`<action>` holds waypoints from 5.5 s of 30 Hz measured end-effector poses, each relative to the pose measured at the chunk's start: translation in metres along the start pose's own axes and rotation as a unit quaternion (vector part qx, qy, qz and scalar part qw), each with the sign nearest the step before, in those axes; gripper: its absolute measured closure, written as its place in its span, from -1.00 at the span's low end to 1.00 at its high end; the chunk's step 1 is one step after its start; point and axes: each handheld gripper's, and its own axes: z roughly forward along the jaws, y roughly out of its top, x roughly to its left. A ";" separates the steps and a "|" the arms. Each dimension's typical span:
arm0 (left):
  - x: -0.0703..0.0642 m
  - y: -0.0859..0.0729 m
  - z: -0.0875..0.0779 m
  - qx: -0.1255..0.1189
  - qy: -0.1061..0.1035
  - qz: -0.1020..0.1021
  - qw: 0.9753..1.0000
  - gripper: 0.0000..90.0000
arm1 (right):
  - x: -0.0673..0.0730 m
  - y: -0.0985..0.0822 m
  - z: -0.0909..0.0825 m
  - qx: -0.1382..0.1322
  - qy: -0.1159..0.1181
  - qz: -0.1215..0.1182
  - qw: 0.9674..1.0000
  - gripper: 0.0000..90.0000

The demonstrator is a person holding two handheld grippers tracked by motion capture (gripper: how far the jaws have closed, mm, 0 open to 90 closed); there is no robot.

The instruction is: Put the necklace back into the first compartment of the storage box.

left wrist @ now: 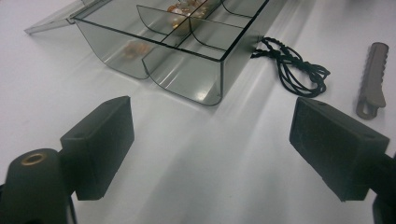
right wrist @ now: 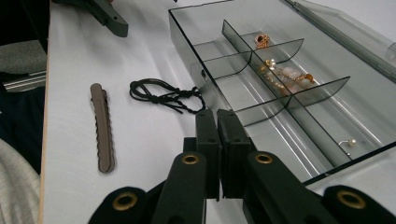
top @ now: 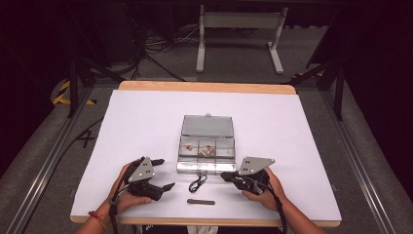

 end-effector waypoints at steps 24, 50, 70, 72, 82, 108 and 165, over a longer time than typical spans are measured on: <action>-0.002 0.000 0.000 0.000 0.007 0.007 1.000 -0.68 | 0.000 0.009 -0.011 -0.021 -0.012 -0.006 1.000 0.99; -0.002 0.000 0.000 0.005 0.009 0.004 1.000 -0.68 | 0.017 -0.047 -0.058 0.055 -0.035 0.007 0.998 0.75; -0.002 0.000 0.001 0.006 0.006 0.007 1.000 -0.68 | 0.016 -0.062 -0.048 0.071 -0.027 0.031 0.997 0.92; -0.003 0.000 0.001 0.007 0.006 0.007 1.000 -0.68 | 0.017 -0.061 -0.048 0.074 -0.031 0.025 0.997 0.93; -0.002 0.000 0.001 0.006 0.005 0.006 1.000 -0.68 | 0.016 -0.054 -0.055 0.045 -0.043 0.020 0.998 0.93; -0.002 0.000 0.001 0.008 0.007 0.005 1.000 -0.68 | -0.009 0.009 -0.040 -0.010 -0.060 -0.015 0.998 0.93; -0.002 0.001 0.004 0.021 0.007 0.004 1.000 -0.69 | -0.065 0.019 0.028 0.050 -0.091 0.014 0.995 0.92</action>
